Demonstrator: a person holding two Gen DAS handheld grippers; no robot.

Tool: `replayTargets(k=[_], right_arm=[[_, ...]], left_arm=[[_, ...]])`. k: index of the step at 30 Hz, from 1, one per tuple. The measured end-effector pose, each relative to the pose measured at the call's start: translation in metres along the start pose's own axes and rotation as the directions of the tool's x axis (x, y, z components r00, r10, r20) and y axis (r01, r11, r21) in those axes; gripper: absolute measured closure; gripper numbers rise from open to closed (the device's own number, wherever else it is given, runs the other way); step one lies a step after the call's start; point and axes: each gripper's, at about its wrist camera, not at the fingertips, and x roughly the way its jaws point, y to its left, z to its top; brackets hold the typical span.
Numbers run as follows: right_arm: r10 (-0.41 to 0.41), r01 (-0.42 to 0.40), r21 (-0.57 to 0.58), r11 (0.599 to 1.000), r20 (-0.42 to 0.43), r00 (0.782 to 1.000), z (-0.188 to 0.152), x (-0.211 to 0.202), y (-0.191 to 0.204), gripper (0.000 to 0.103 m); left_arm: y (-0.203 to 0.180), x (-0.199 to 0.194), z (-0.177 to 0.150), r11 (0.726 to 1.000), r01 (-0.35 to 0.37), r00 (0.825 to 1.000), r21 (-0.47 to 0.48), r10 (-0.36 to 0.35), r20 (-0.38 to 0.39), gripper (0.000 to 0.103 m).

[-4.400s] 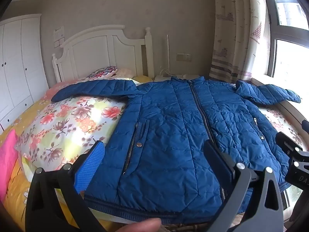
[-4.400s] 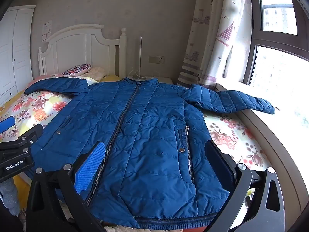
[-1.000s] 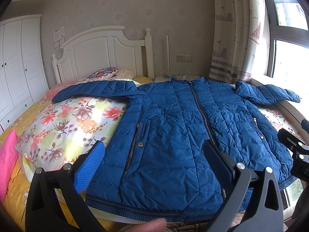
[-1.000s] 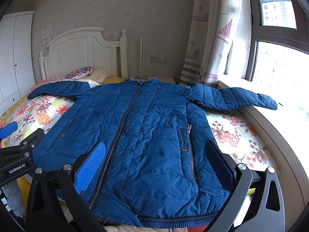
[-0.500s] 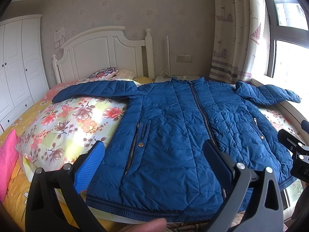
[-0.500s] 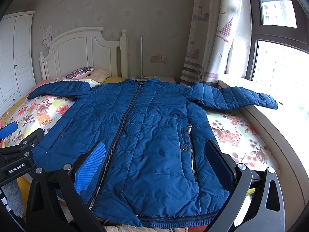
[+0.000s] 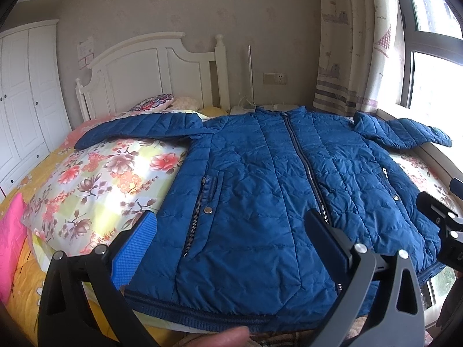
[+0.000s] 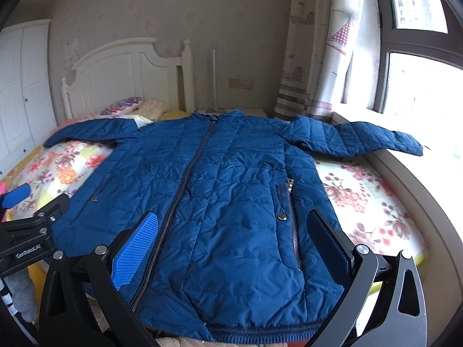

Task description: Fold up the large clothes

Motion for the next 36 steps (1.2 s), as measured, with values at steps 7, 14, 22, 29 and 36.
replayTargets(k=[7, 14, 22, 29, 36], right_arm=[[-0.047, 0.064, 0.173, 0.983, -0.102, 0.994, 0.011, 0.05, -0.07, 0.005], [-0.188, 0.236, 0.306, 0.922, -0.177, 0.966, 0.047, 0.129, -0.168, 0.005], [-0.239, 0.368, 0.503, 0.782, -0.303, 0.923, 0.085, 0.246, -0.3, 0.005], [-0.246, 0.371, 0.558, 0.742, -0.288, 0.925, 0.106, 0.288, -0.329, 0.05], [-0.101, 0.101, 0.282, 0.954, -0.015, 0.995, 0.162, 0.263, -0.194, 0.071]], left_arm=[[0.003, 0.073, 0.032, 1.0, -0.023, 0.997, -0.004, 0.023, -0.076, 0.002], [-0.008, 0.206, 0.075, 0.997, -0.043, 0.972, 0.07, 0.057, -0.227, 0.002], [0.0, 0.322, 0.1, 0.999, -0.03, 0.925, -0.037, 0.014, -0.379, 0.002], [-0.003, 0.327, 0.094, 0.998, -0.024, 0.929, -0.062, -0.001, -0.371, 0.002], [-0.002, 0.332, 0.097, 0.996, -0.027, 0.925, -0.08, -0.006, -0.381, 0.002]])
